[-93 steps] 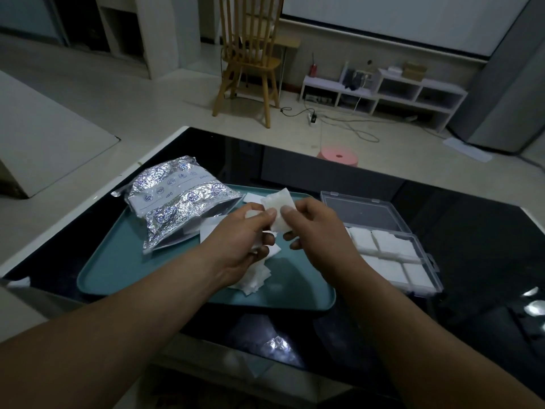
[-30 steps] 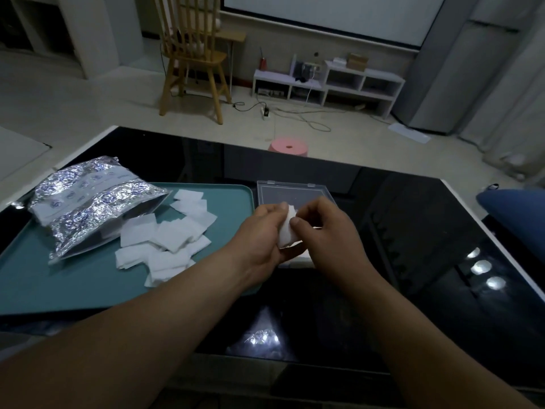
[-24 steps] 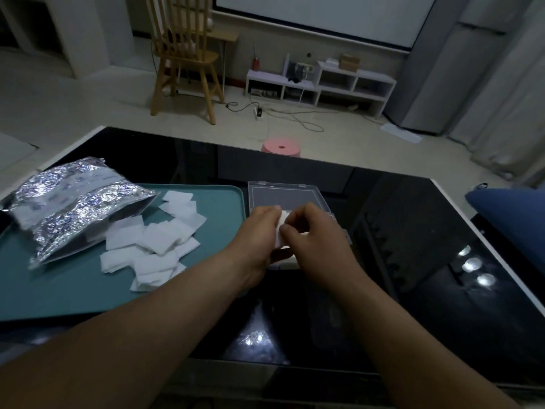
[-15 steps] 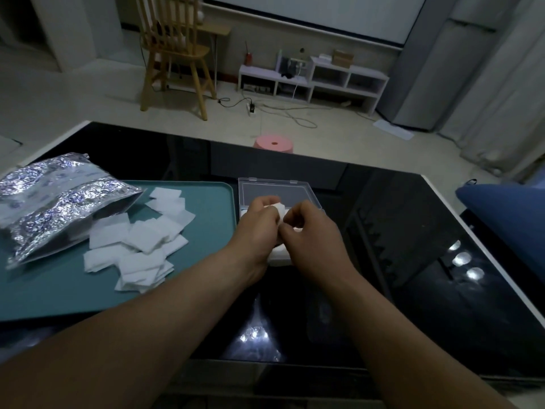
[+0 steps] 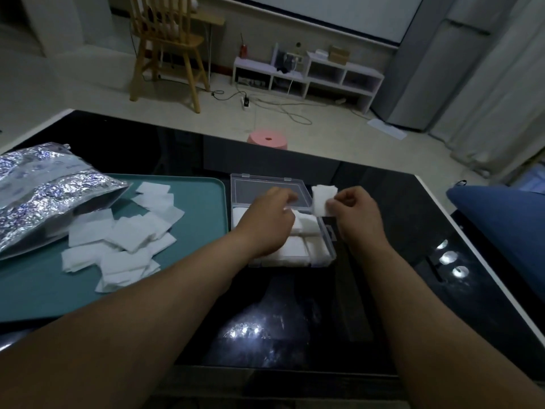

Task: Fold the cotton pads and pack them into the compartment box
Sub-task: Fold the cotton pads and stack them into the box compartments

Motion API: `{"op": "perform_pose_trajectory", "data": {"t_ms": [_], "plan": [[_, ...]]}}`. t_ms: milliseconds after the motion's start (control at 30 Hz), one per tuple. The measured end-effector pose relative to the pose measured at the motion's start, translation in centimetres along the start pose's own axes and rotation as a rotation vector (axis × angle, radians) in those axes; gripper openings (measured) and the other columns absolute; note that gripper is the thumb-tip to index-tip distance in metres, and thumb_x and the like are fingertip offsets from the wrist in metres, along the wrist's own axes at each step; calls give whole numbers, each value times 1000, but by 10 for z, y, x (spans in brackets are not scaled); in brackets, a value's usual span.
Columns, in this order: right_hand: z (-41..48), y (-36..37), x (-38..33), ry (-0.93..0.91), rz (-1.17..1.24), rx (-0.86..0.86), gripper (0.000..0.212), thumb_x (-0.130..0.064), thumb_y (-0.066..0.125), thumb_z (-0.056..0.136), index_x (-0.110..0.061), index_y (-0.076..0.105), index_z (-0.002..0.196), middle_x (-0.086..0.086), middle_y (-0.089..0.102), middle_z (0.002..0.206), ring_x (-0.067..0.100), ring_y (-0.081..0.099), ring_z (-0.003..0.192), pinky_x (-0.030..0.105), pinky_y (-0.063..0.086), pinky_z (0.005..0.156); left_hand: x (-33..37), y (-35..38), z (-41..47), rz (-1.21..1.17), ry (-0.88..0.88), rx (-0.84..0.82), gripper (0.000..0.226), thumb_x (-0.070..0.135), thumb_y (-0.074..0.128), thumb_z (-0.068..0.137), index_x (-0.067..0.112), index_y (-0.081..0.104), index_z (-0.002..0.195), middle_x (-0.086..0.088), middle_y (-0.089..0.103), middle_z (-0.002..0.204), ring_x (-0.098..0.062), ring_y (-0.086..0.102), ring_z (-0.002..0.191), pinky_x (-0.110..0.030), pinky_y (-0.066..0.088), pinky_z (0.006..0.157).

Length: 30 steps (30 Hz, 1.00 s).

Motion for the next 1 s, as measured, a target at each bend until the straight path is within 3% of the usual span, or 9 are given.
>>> {"op": "perform_pose_trajectory", "data": {"t_ms": [100, 200, 367, 600, 700, 900, 1000], "plan": [[10, 10, 22, 42, -58, -32, 8, -16, 70, 95, -16, 64, 101, 3, 68, 96, 22, 67, 89, 39, 57, 75, -9, 21, 1, 357, 87, -112, 34, 24, 46, 101, 23, 61, 132, -2, 59, 136, -26, 53, 126, -41, 41, 103], [15, 19, 32, 37, -117, -67, 8, -17, 71, 92, -18, 65, 97, -1, 69, 94, 21, 67, 91, 39, 56, 79, -13, 27, -1, 515, 128, -118, 30, 26, 46, 98, 23, 61, 124, -1, 59, 126, -26, 53, 119, -42, 36, 100], [22, 27, 30, -39, -252, -130, 10, -19, 72, 91, -24, 66, 97, -6, 69, 95, 14, 66, 89, 39, 58, 82, -14, 28, 1, 528, 139, -83, 25, 28, 49, 95, 23, 58, 118, -1, 59, 121, -27, 54, 116, -42, 35, 98], [26, 33, 30, -115, -483, -108, 1, -25, 63, 98, -24, 63, 99, -5, 65, 95, 15, 62, 87, 37, 56, 76, -15, 34, 3, 517, 127, -62, 42, 33, 51, 94, 27, 50, 135, 1, 56, 134, -26, 51, 124, -44, 33, 104], [25, 34, 31, -178, -626, -50, 5, -25, 61, 96, -23, 63, 100, -1, 66, 99, 21, 62, 91, 44, 58, 80, -15, 35, 4, 523, 127, -61, 43, 34, 51, 94, 27, 49, 137, 1, 55, 134, -26, 50, 125, -44, 33, 104], [20, 32, 36, -208, -644, -22, 8, -32, 62, 96, -27, 64, 102, 1, 60, 107, 24, 61, 96, 47, 58, 80, -6, 39, 0, 556, 260, 3, 45, 32, 49, 93, 28, 51, 138, 6, 52, 143, -20, 46, 133, -45, 30, 106], [21, 31, 40, -189, -618, -43, 12, -32, 58, 97, -27, 67, 103, 2, 63, 107, 23, 61, 97, 45, 57, 81, -8, 47, 1, 584, 285, -66, 42, 35, 43, 96, 28, 56, 135, 9, 53, 145, -17, 42, 140, -50, 22, 113]]}}
Point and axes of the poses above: each hand's wrist, its own z-axis towards the middle knuckle, its own y-axis out of the palm, x = y × z, the point moved 5 cm from there along z, towards the middle knuckle
